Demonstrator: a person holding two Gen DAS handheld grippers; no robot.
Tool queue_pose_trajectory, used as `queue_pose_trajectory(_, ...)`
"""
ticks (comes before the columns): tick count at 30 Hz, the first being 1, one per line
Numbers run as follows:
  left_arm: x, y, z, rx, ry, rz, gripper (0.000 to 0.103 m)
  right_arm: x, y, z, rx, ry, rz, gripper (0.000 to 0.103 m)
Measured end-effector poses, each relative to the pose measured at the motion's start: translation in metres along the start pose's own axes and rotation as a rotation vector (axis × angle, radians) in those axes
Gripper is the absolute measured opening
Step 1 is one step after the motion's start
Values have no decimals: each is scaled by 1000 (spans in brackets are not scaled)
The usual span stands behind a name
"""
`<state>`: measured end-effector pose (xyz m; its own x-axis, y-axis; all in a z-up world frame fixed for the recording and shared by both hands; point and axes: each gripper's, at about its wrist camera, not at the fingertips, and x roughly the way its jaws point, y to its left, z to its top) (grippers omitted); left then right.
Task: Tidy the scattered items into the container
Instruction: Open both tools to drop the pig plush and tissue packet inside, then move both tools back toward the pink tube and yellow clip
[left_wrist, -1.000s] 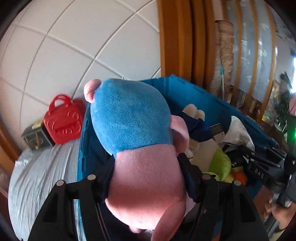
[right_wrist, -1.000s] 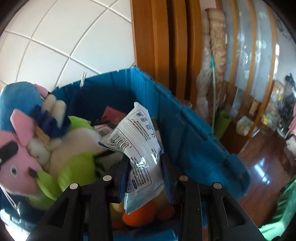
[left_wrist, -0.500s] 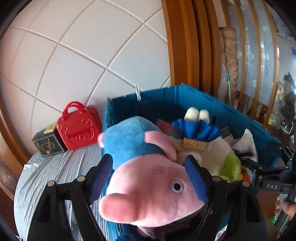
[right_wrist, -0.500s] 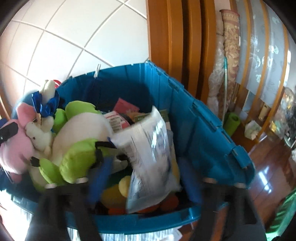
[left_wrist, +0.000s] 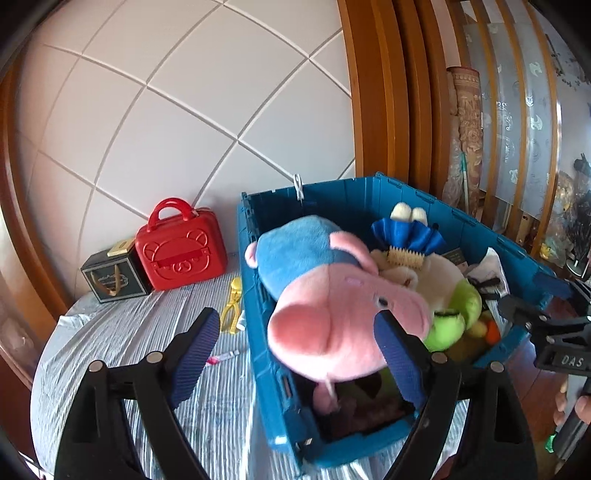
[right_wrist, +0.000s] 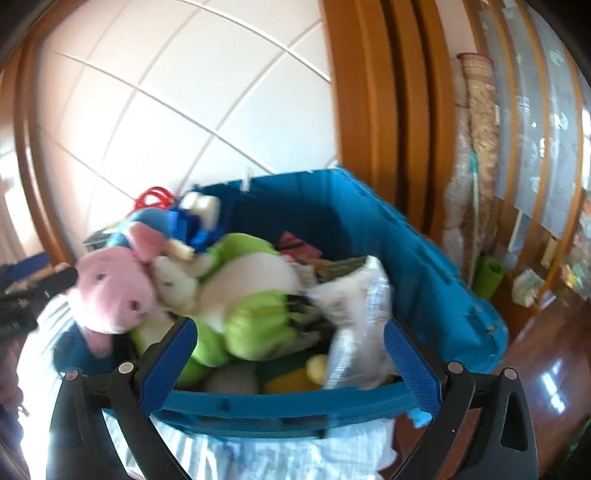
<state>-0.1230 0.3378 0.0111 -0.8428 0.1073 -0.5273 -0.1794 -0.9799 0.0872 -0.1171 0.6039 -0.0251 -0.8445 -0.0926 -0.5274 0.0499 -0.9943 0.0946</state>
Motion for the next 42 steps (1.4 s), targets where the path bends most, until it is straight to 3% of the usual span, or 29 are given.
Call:
queue_pose_trajectory(11,-19,18,-23,-51,-6,-21,92,-4,32,-8,-7,14,23,103)
queue_pose_trajectory(17,-29,50,-33,-80,-26,-13,92,-22,62,-7,-34,-29,41,103)
queue_pose_trajectory(25,-29,177,-53,-108,-63,53,92,-22,162,-4,-81,-87,48,103)
queue_pose_trajectory(29,-13,273,-66,-139,-20,56,92,-5,236,-4,-78,-113,85,103)
queue_pose_trajectory(33,18,338,-73,-127,29,64,92,20,317,-4,-112,-156,109,103)
queue_pose_trajectory(37,66,372,-79,-115,107,39,92,55,361,-11,-99,-136,95,103)
queue_pose_trajectory(42,124,381,-89,-113,172,-3,92,126,377,-24,-63,5,74,102)
